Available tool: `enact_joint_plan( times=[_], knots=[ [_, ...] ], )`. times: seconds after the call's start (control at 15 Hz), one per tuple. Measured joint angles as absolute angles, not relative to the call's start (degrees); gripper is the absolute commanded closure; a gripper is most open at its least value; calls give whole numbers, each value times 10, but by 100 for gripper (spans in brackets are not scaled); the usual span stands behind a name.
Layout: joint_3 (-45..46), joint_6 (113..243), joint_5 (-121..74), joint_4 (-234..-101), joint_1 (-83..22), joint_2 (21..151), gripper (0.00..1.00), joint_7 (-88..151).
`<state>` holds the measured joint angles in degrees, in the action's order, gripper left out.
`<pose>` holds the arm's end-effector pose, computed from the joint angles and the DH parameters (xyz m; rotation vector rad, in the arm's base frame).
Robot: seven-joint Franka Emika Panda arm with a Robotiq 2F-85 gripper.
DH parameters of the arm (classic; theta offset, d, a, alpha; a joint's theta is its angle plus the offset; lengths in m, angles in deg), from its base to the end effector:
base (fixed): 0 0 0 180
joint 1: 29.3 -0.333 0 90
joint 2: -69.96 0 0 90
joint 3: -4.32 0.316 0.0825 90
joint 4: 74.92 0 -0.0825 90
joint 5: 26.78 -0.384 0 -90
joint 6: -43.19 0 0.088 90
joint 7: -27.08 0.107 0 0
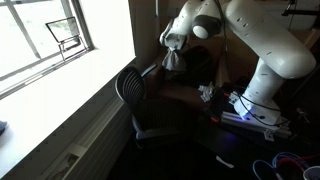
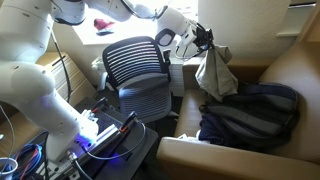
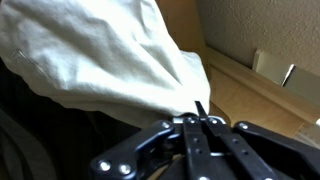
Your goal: Put the clothing on the black chair onto the brown chair
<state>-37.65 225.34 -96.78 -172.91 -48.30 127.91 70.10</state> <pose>0.6247 -0.2639 0.2073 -1.6174 2.2925 -1.2379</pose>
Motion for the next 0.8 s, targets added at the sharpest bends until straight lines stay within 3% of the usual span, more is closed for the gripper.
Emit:
enact_joint_plan(
  times=[0.4, 0.47, 0.67, 0.8],
  knots=[
    [-401, 2102, -962, -1729, -457, 1286, 23, 802],
    [-416, 2070, -949, -1729, -449, 1294, 42, 833],
    [-459, 2005, -905, -1728, -440, 1323, 23, 913],
    [-460, 2004, -904, -1726, -443, 1328, 23, 920]
  ],
)
